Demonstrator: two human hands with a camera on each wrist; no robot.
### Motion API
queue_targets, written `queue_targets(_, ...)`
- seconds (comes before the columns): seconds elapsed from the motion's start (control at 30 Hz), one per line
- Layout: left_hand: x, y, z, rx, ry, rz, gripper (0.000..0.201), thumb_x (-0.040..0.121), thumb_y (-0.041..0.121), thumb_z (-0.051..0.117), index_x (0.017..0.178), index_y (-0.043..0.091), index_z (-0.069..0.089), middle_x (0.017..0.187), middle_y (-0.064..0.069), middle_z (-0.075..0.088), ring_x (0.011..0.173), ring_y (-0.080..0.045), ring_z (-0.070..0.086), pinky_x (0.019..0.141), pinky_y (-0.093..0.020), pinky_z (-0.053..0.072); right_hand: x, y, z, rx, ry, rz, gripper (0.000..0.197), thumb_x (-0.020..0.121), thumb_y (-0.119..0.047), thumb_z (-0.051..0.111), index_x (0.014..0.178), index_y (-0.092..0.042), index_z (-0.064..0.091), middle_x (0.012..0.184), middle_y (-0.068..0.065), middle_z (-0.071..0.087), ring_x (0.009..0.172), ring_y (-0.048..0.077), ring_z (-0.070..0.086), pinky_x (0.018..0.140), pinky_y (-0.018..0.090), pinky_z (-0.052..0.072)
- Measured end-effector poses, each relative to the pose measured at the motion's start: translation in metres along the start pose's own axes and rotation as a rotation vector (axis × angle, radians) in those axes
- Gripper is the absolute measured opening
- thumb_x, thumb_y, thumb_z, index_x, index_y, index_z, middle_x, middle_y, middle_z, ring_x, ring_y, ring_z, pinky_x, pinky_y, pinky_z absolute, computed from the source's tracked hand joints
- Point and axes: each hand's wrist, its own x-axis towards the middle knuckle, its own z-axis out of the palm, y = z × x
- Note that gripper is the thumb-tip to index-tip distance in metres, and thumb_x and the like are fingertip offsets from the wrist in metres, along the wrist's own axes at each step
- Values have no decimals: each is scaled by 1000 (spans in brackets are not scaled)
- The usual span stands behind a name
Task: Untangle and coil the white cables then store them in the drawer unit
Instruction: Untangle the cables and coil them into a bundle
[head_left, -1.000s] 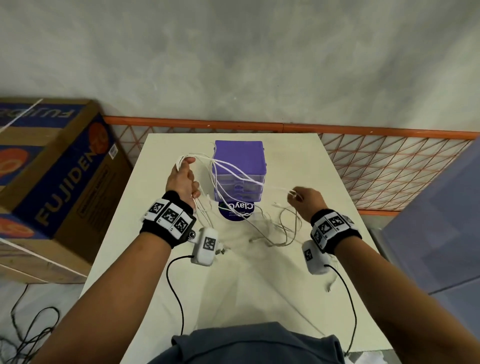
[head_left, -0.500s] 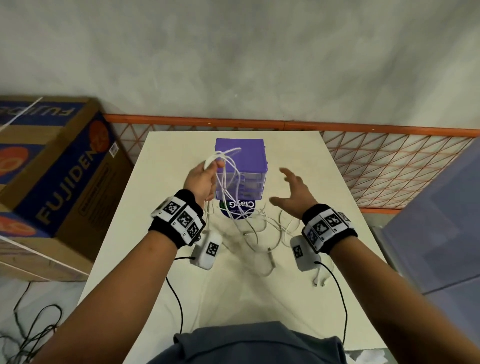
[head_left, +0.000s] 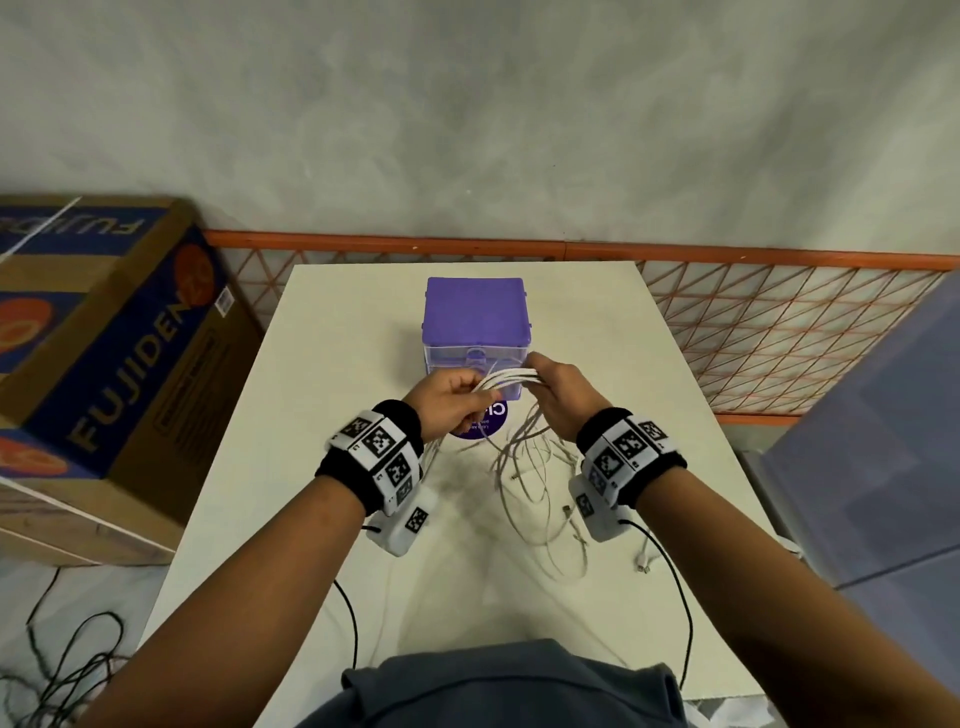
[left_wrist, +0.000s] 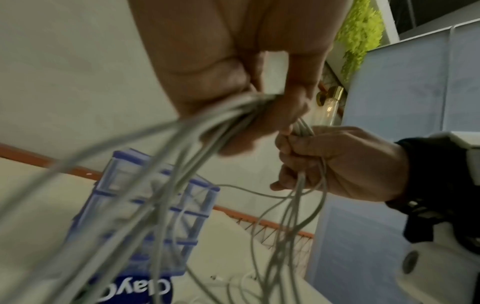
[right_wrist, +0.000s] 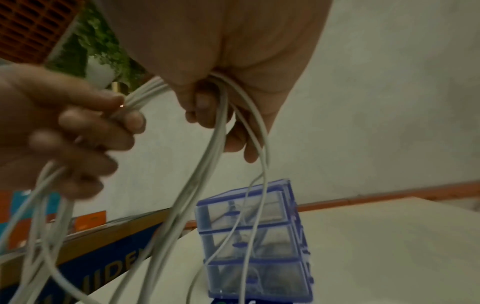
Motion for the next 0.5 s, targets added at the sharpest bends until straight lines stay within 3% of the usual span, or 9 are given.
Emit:
queue_targets(0.07,1,-8,0,79,8,-2,25,93,18,52,68,17,54,49,6,43,44,-5,38,52,-20,33,0,5,-3,1,34,89,25,92,-4,39,76,-23,44,67,-6,46,67,22,42,54,18,30)
queue_targets(0.1,1,-10,0,131,25,-4,27,94,21,50,68,20,54,53,4,40,48,-7,37,54,-21,31,0,5,-4,-18,35,133,24,92,-5,40,77,-23,44,69,-2,47,71,23,42,58,22,29)
queue_targets(0.13,2,-11,1,173,46,-1,28,95,22,48,67,22,52,55,4,38,52,-8,35,54,-21,30,0,2,-4,-51,35,138,17,91,-5,41,87,-18,50,79,3,52,79,24,46,65,24,32)
queue_targets(0.2,4,-8,3,185,60,27,25,95,19,47,71,21,54,60,3,44,58,-9,39,58,-19,34,-2,-10,-2,-245,49,32,39,86,-4,46,123,-14,48,114,9,55,105,27,48,90,33,39)
queue_targets(0.27,6,2,9,167,28,72,16,93,12,49,90,6,64,80,-8,60,75,-13,51,76,-24,44,0,-25,3,-496,-48,-95,59,84,-3,45,138,-22,33,135,5,45,128,27,36,112,46,23)
queue_targets(0.33,7,10,10,153,4,83,23,91,9,52,108,-5,61,98,-13,64,89,-15,55,89,-31,45,4,-32,6,-540,-134,-115,61,84,0,41,140,-21,28,140,6,43,132,27,34,114,46,17)
queue_targets(0.37,6,12,8,139,-17,93,23,91,9,53,107,-5,61,93,-11,65,84,-14,56,84,-28,47,5,-31,5,-475,-146,-109,58,85,0,40,140,-17,29,140,9,43,129,29,38,112,43,24)
queue_targets(0.43,3,10,1,115,-49,104,11,90,8,56,94,2,63,71,3,62,66,-6,52,67,-19,43,7,-23,0,-314,-68,-104,49,87,1,41,135,-11,38,135,16,47,122,32,47,103,36,37)
queue_targets(0.5,3,-3,-9,157,-39,70,14,88,9,59,77,17,59,64,7,56,64,-8,51,70,-21,42,5,-12,-9,-179,127,-101,39,87,4,42,125,-4,50,125,21,55,114,33,53,96,30,39)
